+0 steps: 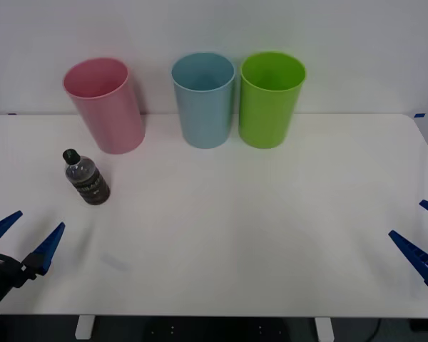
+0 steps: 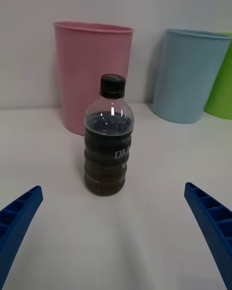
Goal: Grasp the object on the table and drop it into the matching bin: aluminum can to the light blue bin, PET bottle to the pink bin.
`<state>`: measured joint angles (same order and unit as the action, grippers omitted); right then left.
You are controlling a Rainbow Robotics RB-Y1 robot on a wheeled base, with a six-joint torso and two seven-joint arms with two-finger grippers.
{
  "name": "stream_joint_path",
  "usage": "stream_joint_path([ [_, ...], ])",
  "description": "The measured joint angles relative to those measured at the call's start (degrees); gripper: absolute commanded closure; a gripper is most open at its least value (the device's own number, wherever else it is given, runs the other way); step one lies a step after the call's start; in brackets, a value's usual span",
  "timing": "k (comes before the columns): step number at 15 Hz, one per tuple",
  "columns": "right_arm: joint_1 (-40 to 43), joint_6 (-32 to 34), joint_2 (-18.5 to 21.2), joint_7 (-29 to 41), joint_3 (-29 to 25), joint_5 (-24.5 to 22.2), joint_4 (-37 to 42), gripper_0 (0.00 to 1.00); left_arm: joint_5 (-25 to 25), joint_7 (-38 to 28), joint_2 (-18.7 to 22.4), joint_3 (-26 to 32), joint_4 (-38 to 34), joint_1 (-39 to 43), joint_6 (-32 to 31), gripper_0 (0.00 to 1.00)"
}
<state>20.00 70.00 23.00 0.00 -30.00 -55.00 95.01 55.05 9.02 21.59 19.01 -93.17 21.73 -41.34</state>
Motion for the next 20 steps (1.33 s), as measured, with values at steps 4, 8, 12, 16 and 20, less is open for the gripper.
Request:
stream_joint_path([
  [4,0.0,0.0,0.0,0.0,0.0,0.0,0.0,0.00,1.8,2.1,-1.4,-3.5,0.0,-1.2,4.9,0.00],
  [8,0.0,0.0,0.0,0.0,0.0,0.0,0.0,0.00,3.6,3.8,-4.4,-4.6,2.0,-3.2,6.8,0.00],
  [12,0.0,0.0,0.0,0.0,0.0,0.0,0.0,0.00,5.3,4.7,-6.7,-4.5,4.1,-5.5,7.1,0.00],
  [16,0.0,0.0,0.0,0.0,0.0,0.0,0.0,0.00,5.8,5.3,-7.2,-4.4,8.8,-9.9,7.5,0.00],
  [20,0.0,0.0,0.0,0.0,0.0,0.0,0.0,0.00,5.8,6.0,-7.2,-4.2,14.3,-15.0,7.6,0.00],
])
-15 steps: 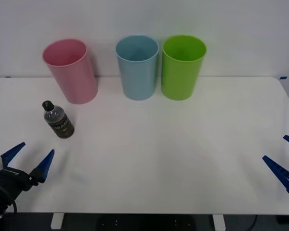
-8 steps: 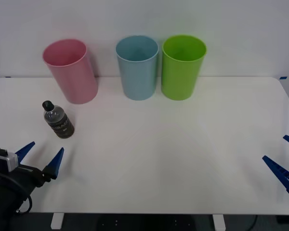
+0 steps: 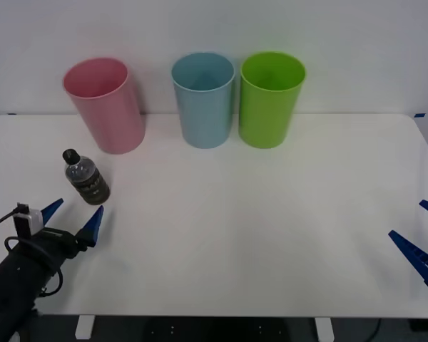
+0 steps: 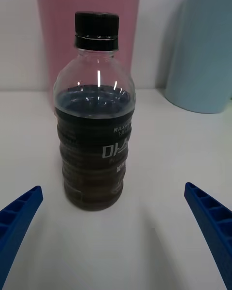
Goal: Grasp the object on the table and drop it into the matching bin: aluminum can to the light blue bin, PET bottle to the pink bin.
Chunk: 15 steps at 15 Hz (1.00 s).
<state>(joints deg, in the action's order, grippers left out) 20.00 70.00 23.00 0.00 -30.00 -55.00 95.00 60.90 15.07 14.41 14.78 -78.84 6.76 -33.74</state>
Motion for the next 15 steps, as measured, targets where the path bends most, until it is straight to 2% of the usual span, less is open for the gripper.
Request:
stream_joint_path([
  [15,0.0,0.0,0.0,0.0,0.0,0.0,0.0,0.00,3.2,1.2,0.0,2.2,13.9,-14.5,2.0,0.00],
])
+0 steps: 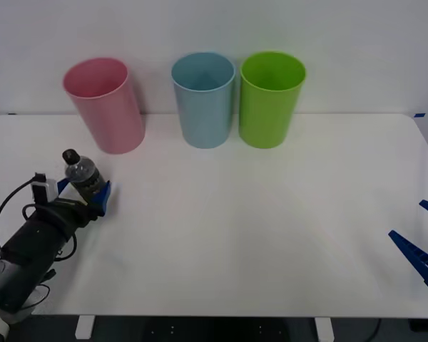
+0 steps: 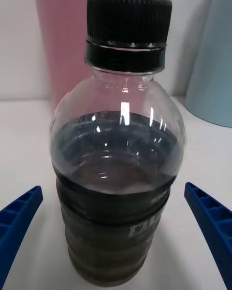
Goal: Grasp the object on the table and drop it into the matching bin: aluminum can to the light blue bin, PET bottle to the pink bin.
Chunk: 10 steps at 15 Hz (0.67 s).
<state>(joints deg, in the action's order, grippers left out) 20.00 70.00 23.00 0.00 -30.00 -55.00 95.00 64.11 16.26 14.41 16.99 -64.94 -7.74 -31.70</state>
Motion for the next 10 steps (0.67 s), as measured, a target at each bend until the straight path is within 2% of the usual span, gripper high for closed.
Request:
stream_joint_path([
  [4,0.0,0.0,0.0,0.0,0.0,0.0,0.0,0.00,1.1,0.1,0.0,0.7,3.2,-3.4,0.4,0.00],
  [9,0.0,0.0,0.0,0.0,0.0,0.0,0.0,0.00,1.2,0.2,0.0,0.5,3.4,-3.7,0.9,0.00],
  [10,0.0,0.0,0.0,0.0,0.0,0.0,0.0,0.00,1.2,0.2,0.0,0.5,3.4,-3.7,0.9,0.22],
])
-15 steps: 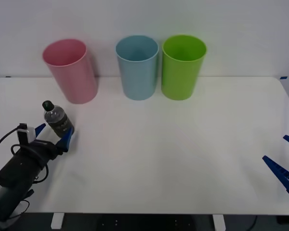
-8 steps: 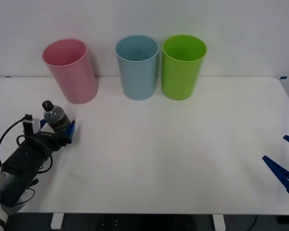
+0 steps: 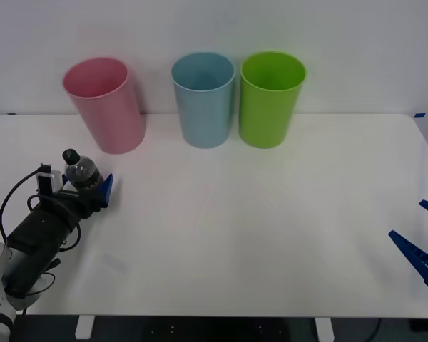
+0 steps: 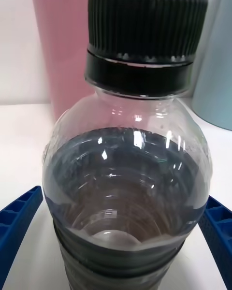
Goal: Grasp the object on the table and drop it into the matching bin: aluminum can to the light blue bin, PET bottle to the pink bin.
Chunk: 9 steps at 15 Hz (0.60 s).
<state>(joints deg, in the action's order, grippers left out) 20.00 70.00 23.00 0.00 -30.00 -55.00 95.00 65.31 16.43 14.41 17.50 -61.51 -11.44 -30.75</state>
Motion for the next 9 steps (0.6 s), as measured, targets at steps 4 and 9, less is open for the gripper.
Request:
stream_joint_path([
  [4,0.0,0.0,0.0,0.0,0.0,0.0,0.0,0.00,0.0,0.2,0.0,0.0,0.0,0.0,0.1,1.00],
  [9,0.0,0.0,0.0,0.0,0.0,0.0,0.0,0.00,0.0,0.5,0.0,-0.3,0.0,0.1,0.0,1.00],
])
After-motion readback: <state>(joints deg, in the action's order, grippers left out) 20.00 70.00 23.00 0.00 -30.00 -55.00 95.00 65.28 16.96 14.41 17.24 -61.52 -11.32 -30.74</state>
